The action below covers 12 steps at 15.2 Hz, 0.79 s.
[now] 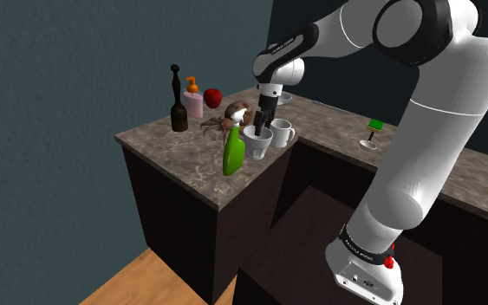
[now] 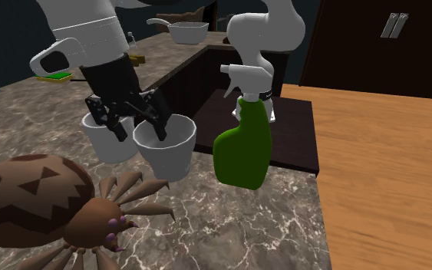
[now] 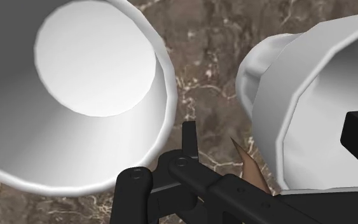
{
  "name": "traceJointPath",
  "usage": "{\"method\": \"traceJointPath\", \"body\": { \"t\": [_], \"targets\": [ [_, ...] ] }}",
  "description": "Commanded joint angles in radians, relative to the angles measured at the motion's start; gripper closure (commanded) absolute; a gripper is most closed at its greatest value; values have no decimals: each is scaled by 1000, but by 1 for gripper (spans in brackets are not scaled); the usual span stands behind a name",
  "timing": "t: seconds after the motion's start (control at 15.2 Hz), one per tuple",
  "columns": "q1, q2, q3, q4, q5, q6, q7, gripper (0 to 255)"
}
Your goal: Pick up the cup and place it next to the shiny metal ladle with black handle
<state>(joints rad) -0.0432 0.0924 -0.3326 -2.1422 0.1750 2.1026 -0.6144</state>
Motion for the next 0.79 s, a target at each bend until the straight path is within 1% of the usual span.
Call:
{"method": "traceJointPath", "body": {
  "t": [0.0, 0.2, 0.26, 0.73],
  "targets": [
    [0, 2, 0, -4, 0, 0, 1, 0],
    [-1, 2, 0, -4, 0, 0, 1, 0],
    [0, 2, 0, -3, 0, 0, 1, 255],
    [-1, 2, 0, -4, 0, 0, 1, 255]
  ]
}}
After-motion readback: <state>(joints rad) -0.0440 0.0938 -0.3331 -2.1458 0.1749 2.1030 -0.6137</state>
